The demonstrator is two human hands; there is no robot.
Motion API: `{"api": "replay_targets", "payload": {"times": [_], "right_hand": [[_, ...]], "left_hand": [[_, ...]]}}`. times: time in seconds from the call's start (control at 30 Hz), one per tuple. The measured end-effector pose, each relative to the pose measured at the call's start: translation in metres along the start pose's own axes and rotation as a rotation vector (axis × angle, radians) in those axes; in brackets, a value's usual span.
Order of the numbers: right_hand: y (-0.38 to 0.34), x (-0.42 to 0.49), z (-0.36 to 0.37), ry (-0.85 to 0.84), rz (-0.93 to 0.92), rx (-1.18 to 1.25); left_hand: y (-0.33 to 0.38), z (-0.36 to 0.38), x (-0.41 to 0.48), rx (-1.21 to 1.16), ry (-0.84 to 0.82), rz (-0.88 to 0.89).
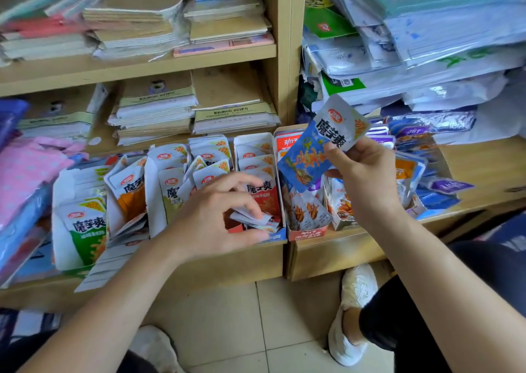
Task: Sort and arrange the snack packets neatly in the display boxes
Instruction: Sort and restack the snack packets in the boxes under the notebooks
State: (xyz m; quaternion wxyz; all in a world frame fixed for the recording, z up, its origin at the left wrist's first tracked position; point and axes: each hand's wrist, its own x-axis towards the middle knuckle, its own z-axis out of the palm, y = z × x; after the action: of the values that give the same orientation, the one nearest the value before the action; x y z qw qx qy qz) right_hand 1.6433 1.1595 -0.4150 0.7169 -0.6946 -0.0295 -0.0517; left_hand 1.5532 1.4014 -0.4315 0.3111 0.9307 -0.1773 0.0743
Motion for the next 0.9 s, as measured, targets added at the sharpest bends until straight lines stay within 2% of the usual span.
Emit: {"api": "replay_targets", "payload": {"times": [0.1, 0.17, 0.27, 0.5, 0.63, 0.8, 0.9], "right_hand": [[-0.002, 0.000, 0.004, 0.025, -0.011, 0.034], [-0.003, 0.000, 0.006, 0.043, -0.021, 0.041], [-0.002, 0.001, 0.006, 0.051, -0.028, 0.024], [0.001, 0.003, 0.004, 0.049, -0.009, 0.016], [-0.002, 0.003, 0.006, 0.028, -0.012, 0.042], [-0.002, 0.000, 0.009, 0.013, -0.021, 0.043], [-0.002, 0.001, 0.010, -0.002, -0.025, 0.063]], "left_hand": [[0.002, 0.005, 0.011, 0.247, -0.032, -0.100], [0.000, 0.007, 0.019, 0.294, -0.101, -0.172], [-0.006, 0.006, 0.028, 0.366, -0.115, -0.164], [-0.004, 0.007, 0.023, 0.325, -0.061, -0.097], [-0.004, 0.008, 0.025, 0.256, -0.098, -0.103], [0.001, 0.008, 0.039, 0.312, -0.168, -0.155], [-0.006, 0.008, 0.041, 0.323, -0.105, -0.131]]}}
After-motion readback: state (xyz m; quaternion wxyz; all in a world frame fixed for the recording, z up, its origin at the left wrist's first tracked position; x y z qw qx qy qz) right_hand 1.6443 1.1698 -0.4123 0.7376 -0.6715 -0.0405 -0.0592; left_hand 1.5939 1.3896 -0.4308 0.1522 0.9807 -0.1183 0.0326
